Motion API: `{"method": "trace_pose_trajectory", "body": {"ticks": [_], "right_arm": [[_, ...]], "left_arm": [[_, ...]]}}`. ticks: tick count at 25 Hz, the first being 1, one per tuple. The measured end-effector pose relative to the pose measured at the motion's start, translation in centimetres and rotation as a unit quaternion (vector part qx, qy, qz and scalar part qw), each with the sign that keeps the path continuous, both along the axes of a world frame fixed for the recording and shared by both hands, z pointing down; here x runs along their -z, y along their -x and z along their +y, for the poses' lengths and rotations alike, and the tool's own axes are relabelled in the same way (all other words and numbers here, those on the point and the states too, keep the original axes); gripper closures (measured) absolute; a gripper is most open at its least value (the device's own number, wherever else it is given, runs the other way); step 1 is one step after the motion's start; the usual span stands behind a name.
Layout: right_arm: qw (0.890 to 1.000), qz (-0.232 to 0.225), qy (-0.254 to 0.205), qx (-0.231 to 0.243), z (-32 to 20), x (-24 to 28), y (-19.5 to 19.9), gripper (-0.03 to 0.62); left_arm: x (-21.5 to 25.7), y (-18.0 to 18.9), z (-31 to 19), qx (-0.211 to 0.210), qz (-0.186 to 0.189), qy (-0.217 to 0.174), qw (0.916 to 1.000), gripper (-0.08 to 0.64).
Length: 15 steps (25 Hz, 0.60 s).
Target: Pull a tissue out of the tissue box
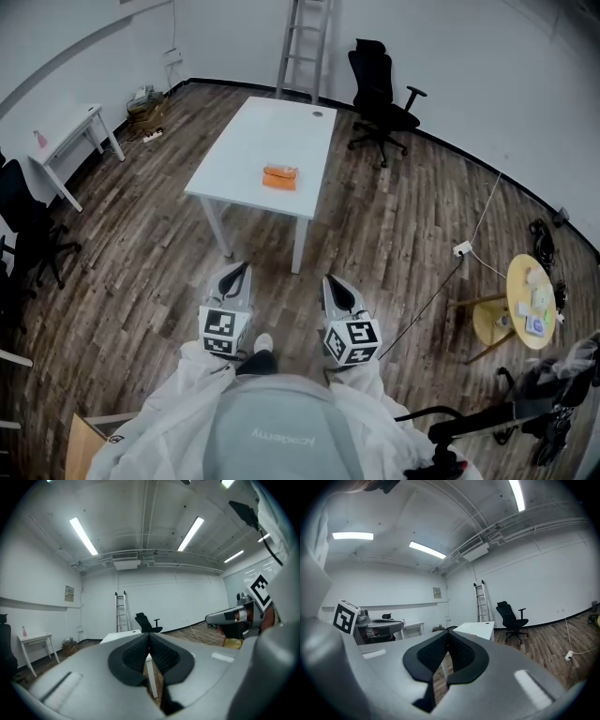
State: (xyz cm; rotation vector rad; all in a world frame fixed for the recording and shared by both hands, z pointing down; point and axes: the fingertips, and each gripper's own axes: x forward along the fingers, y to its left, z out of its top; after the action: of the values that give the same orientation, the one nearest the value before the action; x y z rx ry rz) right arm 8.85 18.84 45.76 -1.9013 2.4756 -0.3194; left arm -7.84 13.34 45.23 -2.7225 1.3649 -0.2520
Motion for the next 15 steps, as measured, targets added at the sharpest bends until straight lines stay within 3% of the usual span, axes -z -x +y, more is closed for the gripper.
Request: {"method": "trace_pose_trajectory", "body": {"ticks": [15], "right_arm": [[1.000, -0.006, 0.019, -0.010, -5.1, -0.7, -0.4, 0.591]], "left_arm": [[-0.8, -0.6, -5.4, -0.010, -0.003, 0.022, 0.9997, 0.560]]}}
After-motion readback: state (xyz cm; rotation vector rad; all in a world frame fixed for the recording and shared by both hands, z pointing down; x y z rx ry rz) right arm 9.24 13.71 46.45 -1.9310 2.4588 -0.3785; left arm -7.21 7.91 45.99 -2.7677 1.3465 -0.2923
